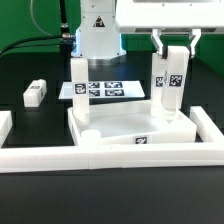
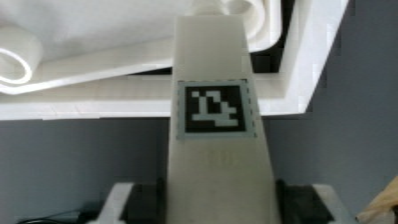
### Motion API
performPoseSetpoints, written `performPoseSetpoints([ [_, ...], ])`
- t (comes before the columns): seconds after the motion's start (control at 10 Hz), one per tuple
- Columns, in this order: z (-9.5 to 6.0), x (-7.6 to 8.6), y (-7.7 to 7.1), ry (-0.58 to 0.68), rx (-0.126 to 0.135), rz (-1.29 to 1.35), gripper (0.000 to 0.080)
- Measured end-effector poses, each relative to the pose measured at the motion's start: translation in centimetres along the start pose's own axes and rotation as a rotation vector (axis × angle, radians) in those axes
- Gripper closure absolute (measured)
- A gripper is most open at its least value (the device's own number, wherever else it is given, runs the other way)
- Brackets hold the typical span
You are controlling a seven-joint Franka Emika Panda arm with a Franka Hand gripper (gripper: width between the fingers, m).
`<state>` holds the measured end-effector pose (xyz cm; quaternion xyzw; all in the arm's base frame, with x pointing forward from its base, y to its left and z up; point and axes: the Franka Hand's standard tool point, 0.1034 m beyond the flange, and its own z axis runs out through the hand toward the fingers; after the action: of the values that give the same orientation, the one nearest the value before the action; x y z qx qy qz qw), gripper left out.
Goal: Assemble desk
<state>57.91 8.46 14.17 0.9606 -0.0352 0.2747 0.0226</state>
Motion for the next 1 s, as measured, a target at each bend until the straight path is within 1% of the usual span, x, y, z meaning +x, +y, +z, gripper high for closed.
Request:
performPoseSetpoints([
  [0.1,0.3,-0.2,-0.1,-0.003,-0.003,-0.005,0.0511],
  [0.2,0.4,-0.1,-0.6,-0.005,0.0,-0.009,0.0511],
  [0.4,0.5,0.8,-1.2,0.007,0.005,-0.016,0.0511],
  [0.5,0.6,0.8,-1.4,0.009,0.006,-0.019,0.0511],
  [0.8,1.1,0.3,-1.9,0.005,0.005,-0.032,0.0511],
  [1.0,1.6,-0.4,-2.3,-0.006,0.004,-0.044,0.0511],
])
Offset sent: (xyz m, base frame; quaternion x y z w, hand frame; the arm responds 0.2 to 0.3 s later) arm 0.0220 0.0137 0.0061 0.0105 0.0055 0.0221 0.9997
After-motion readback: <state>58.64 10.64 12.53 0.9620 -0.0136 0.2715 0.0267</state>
